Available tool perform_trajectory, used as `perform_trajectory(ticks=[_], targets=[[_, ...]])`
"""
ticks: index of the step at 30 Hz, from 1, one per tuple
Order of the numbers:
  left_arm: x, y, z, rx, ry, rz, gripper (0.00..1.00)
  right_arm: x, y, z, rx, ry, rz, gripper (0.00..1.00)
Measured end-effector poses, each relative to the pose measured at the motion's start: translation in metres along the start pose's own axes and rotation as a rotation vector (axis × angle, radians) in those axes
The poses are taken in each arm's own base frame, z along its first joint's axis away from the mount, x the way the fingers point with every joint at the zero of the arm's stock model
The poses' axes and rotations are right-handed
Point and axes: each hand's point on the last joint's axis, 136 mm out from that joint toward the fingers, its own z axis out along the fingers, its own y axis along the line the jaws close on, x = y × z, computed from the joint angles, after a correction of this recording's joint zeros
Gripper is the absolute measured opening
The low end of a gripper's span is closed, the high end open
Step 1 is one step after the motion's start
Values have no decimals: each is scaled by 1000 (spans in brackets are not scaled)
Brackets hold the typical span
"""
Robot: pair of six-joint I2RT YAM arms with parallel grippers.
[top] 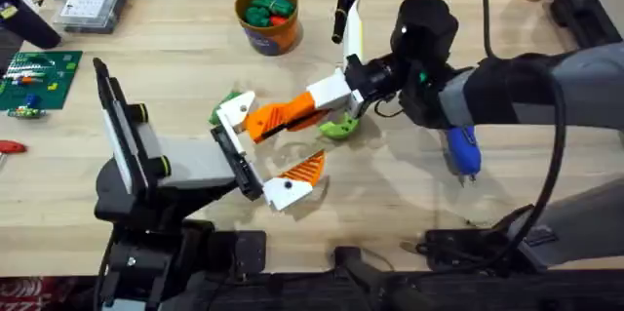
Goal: Pick up the gripper from the table and insert it into the empty holder that is missing its gripper. Then pick up a screw, insert it into the mounting hole, and use the screwdriver to tighten it. Finally, clean up the table by picking up the vegetable and placing it into the bucket.
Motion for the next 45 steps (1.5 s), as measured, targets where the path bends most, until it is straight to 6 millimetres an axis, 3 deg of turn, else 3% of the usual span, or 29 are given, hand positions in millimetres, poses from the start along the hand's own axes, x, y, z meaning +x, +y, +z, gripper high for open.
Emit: perform_trajectory(ticks=[45], targets=[[0, 3, 0, -16, 0, -5, 988, -16, -9, 1, 28, -91, 17, 13]])
